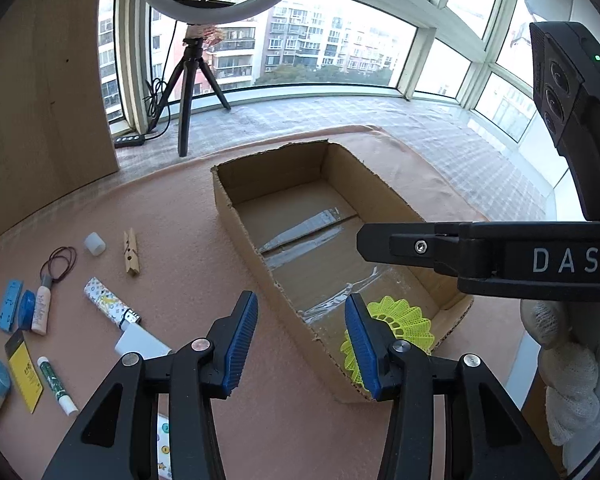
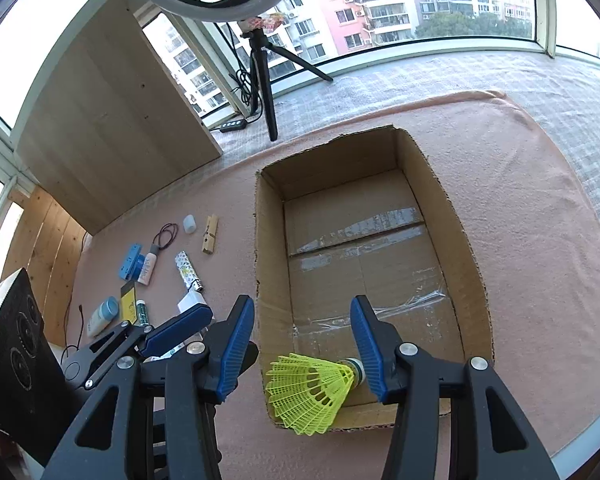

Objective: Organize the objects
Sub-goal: 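Carry the shuttlecock with the right gripper into the cardboard box and release, then move the right gripper to the Vinda tissue pack and grasp it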

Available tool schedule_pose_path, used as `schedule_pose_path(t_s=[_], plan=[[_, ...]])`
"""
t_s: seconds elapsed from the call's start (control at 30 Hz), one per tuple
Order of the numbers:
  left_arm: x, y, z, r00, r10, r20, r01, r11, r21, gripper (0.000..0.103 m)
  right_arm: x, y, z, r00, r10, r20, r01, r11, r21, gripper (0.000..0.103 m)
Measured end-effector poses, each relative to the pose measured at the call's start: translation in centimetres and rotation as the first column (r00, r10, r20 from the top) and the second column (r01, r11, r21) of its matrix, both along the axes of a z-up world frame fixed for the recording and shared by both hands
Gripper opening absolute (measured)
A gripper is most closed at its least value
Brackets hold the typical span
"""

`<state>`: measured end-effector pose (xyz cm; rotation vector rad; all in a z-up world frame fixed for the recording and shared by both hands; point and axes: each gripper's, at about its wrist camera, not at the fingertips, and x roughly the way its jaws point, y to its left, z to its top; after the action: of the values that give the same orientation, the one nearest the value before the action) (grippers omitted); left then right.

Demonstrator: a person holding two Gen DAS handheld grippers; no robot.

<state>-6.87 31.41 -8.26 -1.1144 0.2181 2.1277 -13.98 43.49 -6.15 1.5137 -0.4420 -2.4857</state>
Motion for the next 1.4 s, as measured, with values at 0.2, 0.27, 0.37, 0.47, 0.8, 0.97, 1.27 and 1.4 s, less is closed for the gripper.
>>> schedule_pose_path(t_s=[0.2,0.27,0.37,0.47,0.8,0.97,1.27,1.4], plan=[[0.1,-3.2,-0.4,0.998,0.057,0.007,-0.057,0.998,-0.025,0.051,0.1,-2.3,0.4,0.999,0.048,-0.016,-0.048,0.999,0.015,0.046],[0.1,-4.7,-0.6,0.997,0.081,0.017,-0.081,0.996,-0.028,0.052,0.1,-3.1,0.5,0.997,0.069,-0.02,-0.069,0.998,0.012,0.046],[0.2,-6.8,-0.8,0.992,0.121,0.019,-0.121,0.992,-0.04,0.053,0.2,-4.7,0.6,0.993,0.113,-0.023,-0.113,0.994,0.005,0.046],[0.4,-9.2,-1.1,0.986,0.164,0.034,-0.162,0.986,-0.04,0.053,0.3,-6.3,0.3,0.988,0.151,-0.018,-0.151,0.989,-0.001,0.046],[1.1,-16.3,-3.1,0.954,0.286,0.091,-0.28,0.957,-0.072,0.053,0.8,-11.9,-1.8,0.96,0.28,0.032,-0.28,0.96,0.002,0.046],[1.3,-18.9,-4.1,0.934,0.335,0.124,-0.327,0.942,-0.074,0.053,0.9,-14.0,-2.8,0.944,0.326,0.057,-0.326,0.945,-0.003,0.046],[1.5,-20.8,-6.1,0.915,0.357,0.188,-0.349,0.934,-0.072,0.053,0.8,-17.1,-5.8,0.912,0.388,0.136,-0.384,0.922,-0.051,0.046],[1.6,-20.8,-6.6,0.914,0.35,0.207,-0.343,0.937,-0.07,0.053,0.7,-17.7,-7.2,0.903,0.393,0.173,-0.386,0.92,-0.074,0.046]])
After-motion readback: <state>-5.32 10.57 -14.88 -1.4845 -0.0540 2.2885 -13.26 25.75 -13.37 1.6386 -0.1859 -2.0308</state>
